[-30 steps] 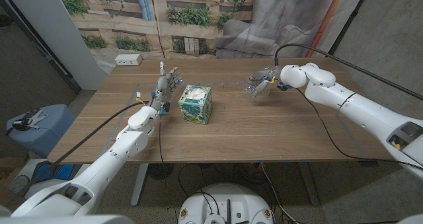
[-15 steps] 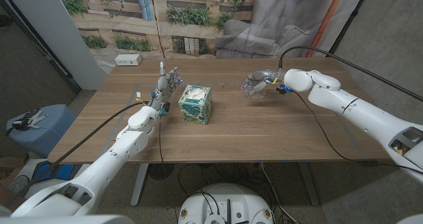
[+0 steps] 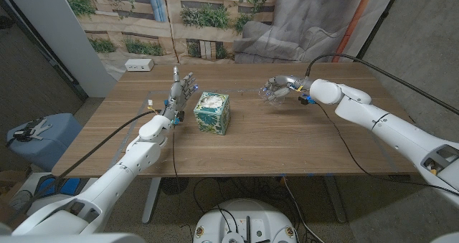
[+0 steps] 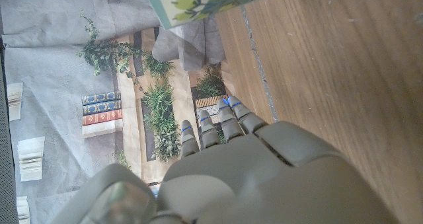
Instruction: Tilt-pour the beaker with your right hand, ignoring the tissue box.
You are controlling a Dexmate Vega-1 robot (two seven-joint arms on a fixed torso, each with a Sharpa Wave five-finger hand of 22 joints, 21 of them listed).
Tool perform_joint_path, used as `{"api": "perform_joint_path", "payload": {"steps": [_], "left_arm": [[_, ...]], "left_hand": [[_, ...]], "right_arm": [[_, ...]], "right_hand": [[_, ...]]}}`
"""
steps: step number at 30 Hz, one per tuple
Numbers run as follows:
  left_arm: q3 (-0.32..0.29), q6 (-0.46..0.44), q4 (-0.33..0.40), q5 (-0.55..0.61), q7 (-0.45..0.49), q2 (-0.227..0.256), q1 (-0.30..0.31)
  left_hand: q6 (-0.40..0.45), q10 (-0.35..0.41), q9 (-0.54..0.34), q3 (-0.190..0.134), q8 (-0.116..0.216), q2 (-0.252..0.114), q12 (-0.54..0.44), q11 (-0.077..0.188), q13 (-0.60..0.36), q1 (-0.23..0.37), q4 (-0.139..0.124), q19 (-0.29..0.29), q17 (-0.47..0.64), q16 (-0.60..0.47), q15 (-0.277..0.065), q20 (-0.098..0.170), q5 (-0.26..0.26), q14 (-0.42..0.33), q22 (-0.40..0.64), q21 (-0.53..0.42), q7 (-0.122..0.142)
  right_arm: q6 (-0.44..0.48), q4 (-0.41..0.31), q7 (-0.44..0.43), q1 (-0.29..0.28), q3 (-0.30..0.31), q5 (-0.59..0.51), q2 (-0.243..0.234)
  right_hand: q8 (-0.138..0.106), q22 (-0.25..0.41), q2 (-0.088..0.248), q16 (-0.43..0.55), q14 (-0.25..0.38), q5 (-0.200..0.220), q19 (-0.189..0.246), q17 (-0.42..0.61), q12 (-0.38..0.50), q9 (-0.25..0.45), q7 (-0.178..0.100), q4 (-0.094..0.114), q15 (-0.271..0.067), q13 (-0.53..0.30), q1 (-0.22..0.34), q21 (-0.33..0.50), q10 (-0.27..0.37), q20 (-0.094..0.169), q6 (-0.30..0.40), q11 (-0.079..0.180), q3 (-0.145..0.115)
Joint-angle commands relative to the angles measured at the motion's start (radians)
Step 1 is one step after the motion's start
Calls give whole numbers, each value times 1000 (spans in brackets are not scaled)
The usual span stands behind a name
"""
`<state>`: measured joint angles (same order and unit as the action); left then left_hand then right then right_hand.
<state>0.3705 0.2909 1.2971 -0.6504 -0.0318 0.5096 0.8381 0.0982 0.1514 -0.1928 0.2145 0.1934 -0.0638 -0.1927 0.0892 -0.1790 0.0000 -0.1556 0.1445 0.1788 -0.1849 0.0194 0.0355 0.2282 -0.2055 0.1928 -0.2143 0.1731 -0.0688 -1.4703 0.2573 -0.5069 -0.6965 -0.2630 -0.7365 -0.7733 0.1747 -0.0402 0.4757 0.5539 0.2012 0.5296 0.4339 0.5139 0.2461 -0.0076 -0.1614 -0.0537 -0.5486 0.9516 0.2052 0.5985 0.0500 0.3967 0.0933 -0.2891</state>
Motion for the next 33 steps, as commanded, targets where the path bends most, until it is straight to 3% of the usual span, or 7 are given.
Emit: {"api": "perform_joint_path", "payload": {"steps": [1,12,33], "left_arm": [[0,0,0,0,0,0,0],[0,0,-1,0,0,0,0],[0,0,0,0,0,0,0]], "left_hand": [[-1,9,-4,8,7,-26,-6,0,-3,1,-2,7,5,-4,-1,10,4,-6,3,-7,6],[-1,9,-4,8,7,-25,-6,-1,-3,2,-1,7,5,-5,0,10,4,-7,3,-7,5],[-1,10,-4,8,7,-26,-6,-1,-3,2,-1,6,5,-5,0,9,4,-6,3,-7,5]], "right_arm": [[14,13,-102,-62,40,124,28],[-28,64,-171,-114,68,250,70],[-148,147,-299,-140,63,284,140]], "right_hand": [[-4,4,113,-2,-3,-2,2,4,3,-1,-45,2,-148,-5,-67,7,46,40,54,46,3],[-2,4,107,-8,-13,-5,-10,4,1,-3,-48,2,-140,-7,-68,2,46,36,45,46,9],[3,4,93,-18,-57,-13,-22,12,-16,-9,-50,2,-132,-2,-69,0,25,21,23,48,26]]}}
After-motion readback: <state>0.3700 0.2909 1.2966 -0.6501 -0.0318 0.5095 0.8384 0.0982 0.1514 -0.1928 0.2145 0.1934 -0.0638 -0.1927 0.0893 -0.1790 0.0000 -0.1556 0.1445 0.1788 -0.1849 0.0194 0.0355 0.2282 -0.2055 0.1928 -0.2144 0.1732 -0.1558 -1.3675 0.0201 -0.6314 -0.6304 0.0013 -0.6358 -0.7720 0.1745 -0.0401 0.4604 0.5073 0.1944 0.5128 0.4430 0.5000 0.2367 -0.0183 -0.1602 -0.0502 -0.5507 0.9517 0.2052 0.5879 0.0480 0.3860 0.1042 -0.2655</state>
